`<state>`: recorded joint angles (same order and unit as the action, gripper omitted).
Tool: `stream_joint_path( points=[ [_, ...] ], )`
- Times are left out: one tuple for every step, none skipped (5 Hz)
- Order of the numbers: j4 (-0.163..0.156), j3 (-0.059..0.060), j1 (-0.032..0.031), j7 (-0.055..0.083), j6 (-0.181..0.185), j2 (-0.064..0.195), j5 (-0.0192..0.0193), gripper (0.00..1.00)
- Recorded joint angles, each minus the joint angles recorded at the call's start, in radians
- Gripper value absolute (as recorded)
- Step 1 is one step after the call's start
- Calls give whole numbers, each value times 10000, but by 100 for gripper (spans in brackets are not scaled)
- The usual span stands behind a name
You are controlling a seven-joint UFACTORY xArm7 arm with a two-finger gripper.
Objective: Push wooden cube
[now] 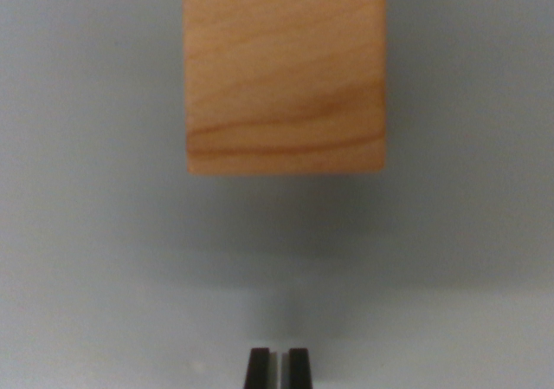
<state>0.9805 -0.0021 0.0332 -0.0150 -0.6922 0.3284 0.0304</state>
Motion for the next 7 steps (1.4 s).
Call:
stream_joint_path(
  points=[
    [204,1,-2,0,-81,123,-2,100],
    [204,1,-2,0,-81,123,-2,100],
    [466,2,-4,0,-184,282,-4,100],
    [466,2,-4,0,-184,282,-4,100],
    [779,3,-7,0,-308,472,-6,100],
    [779,3,-7,0,-308,472,-6,100],
    [1136,5,-11,0,-449,688,-9,100]
  ],
)
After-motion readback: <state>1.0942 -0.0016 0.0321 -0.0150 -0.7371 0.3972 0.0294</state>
